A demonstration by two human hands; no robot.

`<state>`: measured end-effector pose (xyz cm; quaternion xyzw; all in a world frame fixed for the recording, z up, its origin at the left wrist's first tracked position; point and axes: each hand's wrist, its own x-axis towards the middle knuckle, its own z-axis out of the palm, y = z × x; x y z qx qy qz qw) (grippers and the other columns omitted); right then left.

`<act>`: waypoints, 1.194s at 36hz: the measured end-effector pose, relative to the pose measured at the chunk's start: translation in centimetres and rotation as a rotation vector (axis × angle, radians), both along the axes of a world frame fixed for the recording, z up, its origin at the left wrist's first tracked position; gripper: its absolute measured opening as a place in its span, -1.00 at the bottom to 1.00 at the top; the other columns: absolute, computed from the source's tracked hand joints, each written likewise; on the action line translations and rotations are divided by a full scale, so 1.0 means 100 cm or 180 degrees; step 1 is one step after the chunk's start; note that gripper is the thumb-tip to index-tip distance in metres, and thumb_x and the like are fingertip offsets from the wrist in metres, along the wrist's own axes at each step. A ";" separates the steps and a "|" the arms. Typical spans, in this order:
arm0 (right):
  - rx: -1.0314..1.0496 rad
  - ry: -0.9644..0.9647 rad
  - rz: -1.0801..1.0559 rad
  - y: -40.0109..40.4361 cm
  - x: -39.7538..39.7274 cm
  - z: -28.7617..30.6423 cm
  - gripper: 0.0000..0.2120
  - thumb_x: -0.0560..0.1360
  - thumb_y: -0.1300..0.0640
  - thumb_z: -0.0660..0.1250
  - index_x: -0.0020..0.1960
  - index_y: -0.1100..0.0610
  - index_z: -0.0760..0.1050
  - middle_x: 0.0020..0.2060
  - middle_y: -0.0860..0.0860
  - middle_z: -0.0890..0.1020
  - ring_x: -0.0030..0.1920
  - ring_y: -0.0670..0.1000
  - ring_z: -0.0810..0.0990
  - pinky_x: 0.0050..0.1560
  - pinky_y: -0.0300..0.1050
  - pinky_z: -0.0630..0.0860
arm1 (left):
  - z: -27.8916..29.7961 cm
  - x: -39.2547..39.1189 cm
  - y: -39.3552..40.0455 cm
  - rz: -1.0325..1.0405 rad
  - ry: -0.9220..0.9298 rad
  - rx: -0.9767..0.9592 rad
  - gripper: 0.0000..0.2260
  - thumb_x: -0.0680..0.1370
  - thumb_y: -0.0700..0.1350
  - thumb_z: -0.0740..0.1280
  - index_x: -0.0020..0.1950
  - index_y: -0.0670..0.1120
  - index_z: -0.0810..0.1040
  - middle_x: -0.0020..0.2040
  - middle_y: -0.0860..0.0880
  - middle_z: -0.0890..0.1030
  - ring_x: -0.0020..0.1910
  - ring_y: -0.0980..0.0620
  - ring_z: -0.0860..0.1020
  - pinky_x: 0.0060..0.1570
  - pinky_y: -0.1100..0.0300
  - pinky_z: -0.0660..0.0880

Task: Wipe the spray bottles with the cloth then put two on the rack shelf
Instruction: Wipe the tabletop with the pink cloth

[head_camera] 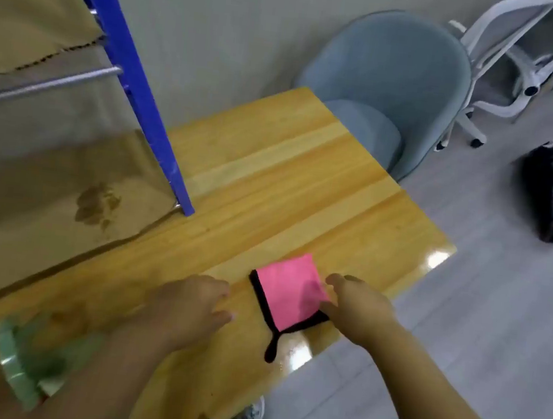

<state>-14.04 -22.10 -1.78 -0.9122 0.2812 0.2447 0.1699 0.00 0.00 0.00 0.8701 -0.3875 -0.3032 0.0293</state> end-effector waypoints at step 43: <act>-0.0493 -0.0716 0.0451 0.055 0.028 -0.103 -0.04 0.43 -0.47 -0.06 0.49 0.29 0.17 0.46 0.36 0.22 0.48 0.40 0.13 0.39 0.43 -0.01 | -0.070 -0.036 0.035 0.0800 0.0192 -0.0302 -0.47 0.44 0.28 0.05 0.28 0.08 0.50 0.29 0.07 0.44 0.25 -0.01 0.38 0.18 0.05 0.34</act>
